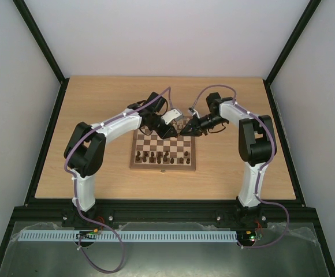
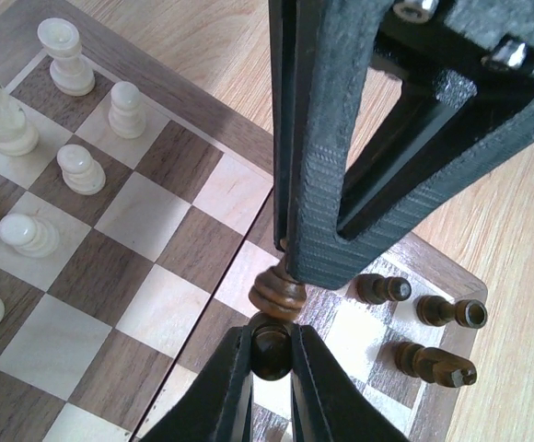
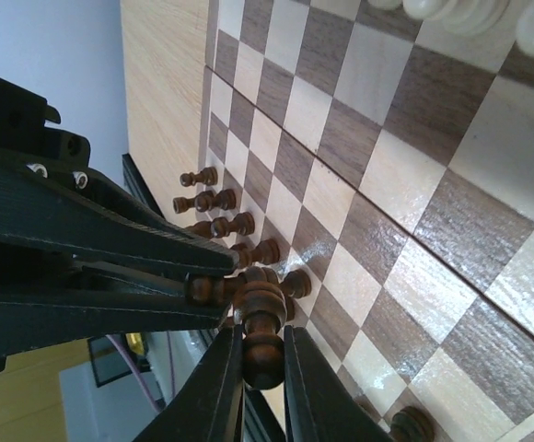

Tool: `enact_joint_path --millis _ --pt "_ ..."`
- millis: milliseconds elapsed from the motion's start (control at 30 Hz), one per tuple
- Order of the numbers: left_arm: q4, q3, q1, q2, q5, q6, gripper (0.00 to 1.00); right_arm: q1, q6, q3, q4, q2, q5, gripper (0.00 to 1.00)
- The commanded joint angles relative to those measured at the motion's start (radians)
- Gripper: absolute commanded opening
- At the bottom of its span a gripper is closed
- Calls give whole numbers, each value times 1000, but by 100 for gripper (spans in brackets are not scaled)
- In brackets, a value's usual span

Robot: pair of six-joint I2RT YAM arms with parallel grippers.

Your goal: Set up the chess pieces on the board

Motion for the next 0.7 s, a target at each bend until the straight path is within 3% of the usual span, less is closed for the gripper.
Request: enact_joint_path --millis 0,367,667 --pt "-15 12 5 -49 -22 20 4 4 -67 55 -71 -17 77 6" --pt "-18 -141 72 -152 -68 37 4 37 -305 163 -194 -120 382 6" --pt "27 -218 134 -197 -74 -24 4 241 -537 158 -229 -208 702 6"
